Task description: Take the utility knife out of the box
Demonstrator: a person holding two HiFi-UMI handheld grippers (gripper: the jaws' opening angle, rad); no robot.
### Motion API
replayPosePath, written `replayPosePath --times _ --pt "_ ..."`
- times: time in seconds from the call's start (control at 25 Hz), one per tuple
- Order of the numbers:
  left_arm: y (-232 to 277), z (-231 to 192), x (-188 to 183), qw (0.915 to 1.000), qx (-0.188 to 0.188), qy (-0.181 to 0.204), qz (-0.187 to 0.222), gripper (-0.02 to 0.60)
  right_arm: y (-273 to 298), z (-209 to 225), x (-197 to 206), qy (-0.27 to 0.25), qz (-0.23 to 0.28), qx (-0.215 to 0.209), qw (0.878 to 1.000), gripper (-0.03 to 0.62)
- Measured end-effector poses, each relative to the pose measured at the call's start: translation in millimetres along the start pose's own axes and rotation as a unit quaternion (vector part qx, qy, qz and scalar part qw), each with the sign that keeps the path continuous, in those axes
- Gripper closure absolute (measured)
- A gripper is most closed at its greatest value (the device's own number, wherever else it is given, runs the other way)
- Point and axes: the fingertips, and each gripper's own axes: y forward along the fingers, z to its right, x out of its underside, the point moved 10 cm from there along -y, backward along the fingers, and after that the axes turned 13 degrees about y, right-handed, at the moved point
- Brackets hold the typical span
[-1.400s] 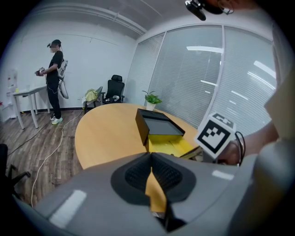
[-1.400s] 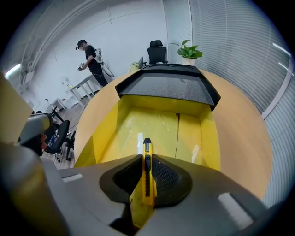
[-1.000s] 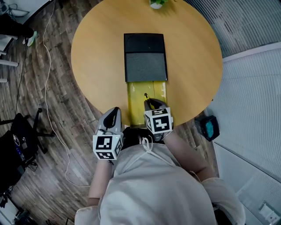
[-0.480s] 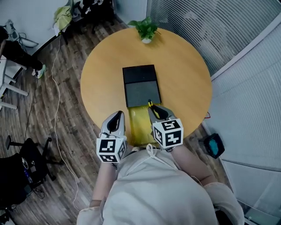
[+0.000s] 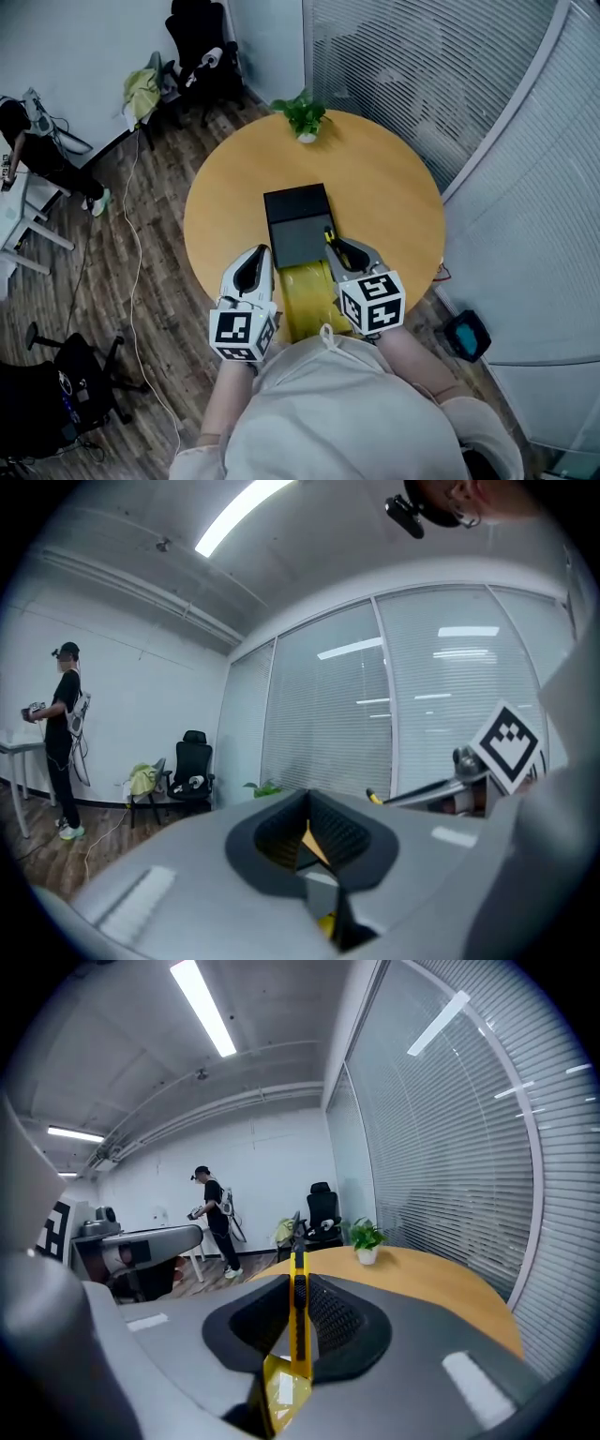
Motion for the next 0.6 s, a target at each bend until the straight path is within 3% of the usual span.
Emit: replayPosePath --times 0.6 --pt "-1 13 5 0.9998 0.005 0.002 -0.021 0.575 -10 -3 4 0.010 0.008 -0.015 1.000 0.530"
